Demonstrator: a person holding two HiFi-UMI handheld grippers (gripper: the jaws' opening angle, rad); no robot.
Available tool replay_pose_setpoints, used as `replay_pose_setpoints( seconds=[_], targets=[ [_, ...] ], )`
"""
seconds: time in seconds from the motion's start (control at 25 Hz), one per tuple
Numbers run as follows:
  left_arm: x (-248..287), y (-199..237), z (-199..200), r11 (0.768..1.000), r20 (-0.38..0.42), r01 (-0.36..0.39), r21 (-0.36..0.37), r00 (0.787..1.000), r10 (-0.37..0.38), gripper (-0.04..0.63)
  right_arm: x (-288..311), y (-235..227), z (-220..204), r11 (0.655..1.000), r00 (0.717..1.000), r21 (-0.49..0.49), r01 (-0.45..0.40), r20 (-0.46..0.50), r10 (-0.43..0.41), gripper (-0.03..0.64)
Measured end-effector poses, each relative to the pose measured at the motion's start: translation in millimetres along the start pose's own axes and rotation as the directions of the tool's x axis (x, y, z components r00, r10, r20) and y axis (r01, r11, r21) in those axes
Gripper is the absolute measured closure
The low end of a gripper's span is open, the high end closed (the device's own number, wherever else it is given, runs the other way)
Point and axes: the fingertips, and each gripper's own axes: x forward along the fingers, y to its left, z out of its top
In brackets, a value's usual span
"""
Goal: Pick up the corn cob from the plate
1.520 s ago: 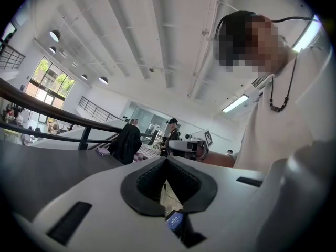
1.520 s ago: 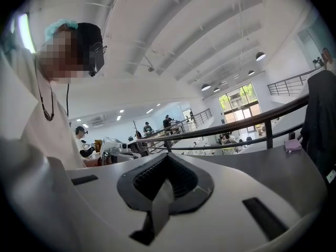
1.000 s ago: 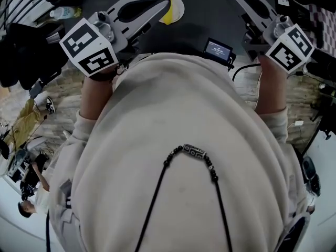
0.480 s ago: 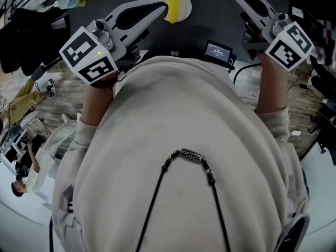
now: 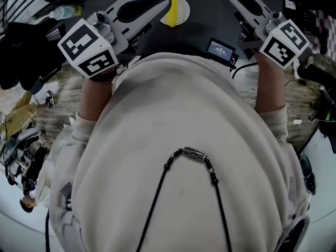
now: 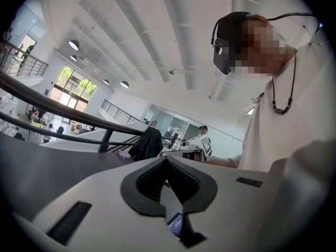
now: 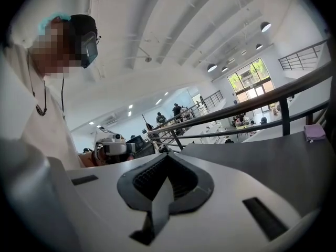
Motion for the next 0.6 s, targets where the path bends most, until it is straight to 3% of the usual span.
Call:
replay_pose_setpoints(
  seconds=[0.24, 0.6],
  targets=[
    [0, -8, -9, 1.0, -0.011, 0.001, -0.026, 1.0, -0.002, 0.595, 5, -3, -11, 1.0, 1.0, 0.022, 0.003, -0.031, -0.002, 0.602],
    [-31, -20, -18, 0.997, 0.028, -0.068, -0.044, 0.997, 0.07, 0.594, 21, 16, -20, 0.999, 0.996, 0.003, -0.043, -0.078, 0.043, 0.601]
  ],
)
